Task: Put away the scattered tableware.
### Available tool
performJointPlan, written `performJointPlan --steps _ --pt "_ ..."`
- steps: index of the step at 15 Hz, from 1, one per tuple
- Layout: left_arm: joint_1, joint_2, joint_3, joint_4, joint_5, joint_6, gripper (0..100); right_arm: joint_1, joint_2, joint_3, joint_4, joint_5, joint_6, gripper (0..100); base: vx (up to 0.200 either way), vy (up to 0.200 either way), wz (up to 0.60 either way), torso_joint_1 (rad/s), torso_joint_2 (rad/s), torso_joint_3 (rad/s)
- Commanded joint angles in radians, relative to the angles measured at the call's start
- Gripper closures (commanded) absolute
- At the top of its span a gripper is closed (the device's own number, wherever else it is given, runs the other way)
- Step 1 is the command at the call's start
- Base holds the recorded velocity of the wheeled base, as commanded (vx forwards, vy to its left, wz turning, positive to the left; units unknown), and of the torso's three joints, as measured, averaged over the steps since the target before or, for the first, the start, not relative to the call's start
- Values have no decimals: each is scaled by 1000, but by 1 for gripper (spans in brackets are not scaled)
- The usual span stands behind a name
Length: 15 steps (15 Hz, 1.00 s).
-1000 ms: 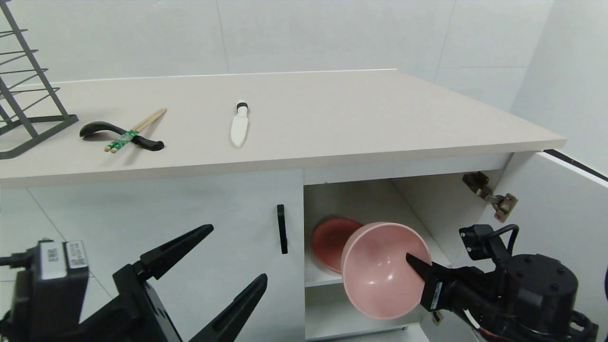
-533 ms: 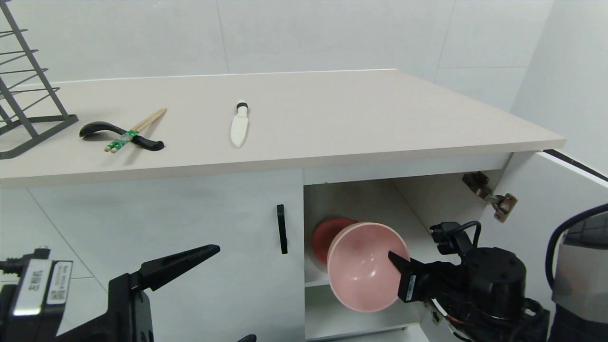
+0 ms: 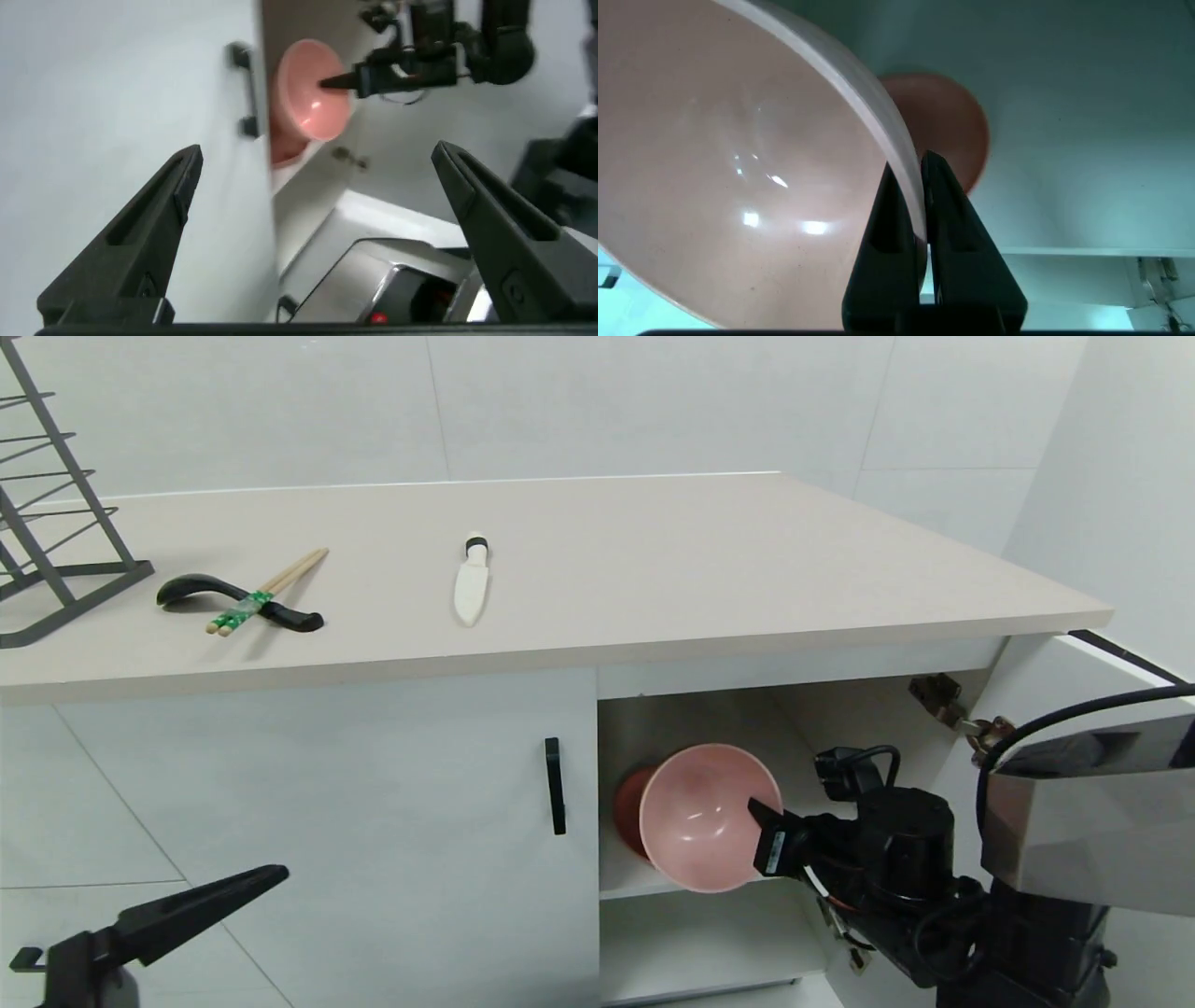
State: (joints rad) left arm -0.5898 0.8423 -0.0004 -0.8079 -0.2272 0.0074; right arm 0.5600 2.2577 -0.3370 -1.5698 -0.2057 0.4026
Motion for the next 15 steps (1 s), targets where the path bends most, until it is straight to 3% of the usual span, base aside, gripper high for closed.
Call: performJointPlan --steps 1,4,10,15 --pt "130 -177 0 76 -3 -21 0 -29 77 -51 -1 26 1 100 0 0 0 0 0 0" --pt "268 -243 0 141 -4 -18 0 -61 120 -125 -1 109 62 100 0 0 0 0 0 0" --pt "364 -405 0 391 -4 -20 0 -78 198 -195 -1 138 84 100 0 0 0 0 0 0" --pt "373 -559 0 556 -4 -26 0 -86 241 -209 -1 135 81 100 0 0 0 0 0 0"
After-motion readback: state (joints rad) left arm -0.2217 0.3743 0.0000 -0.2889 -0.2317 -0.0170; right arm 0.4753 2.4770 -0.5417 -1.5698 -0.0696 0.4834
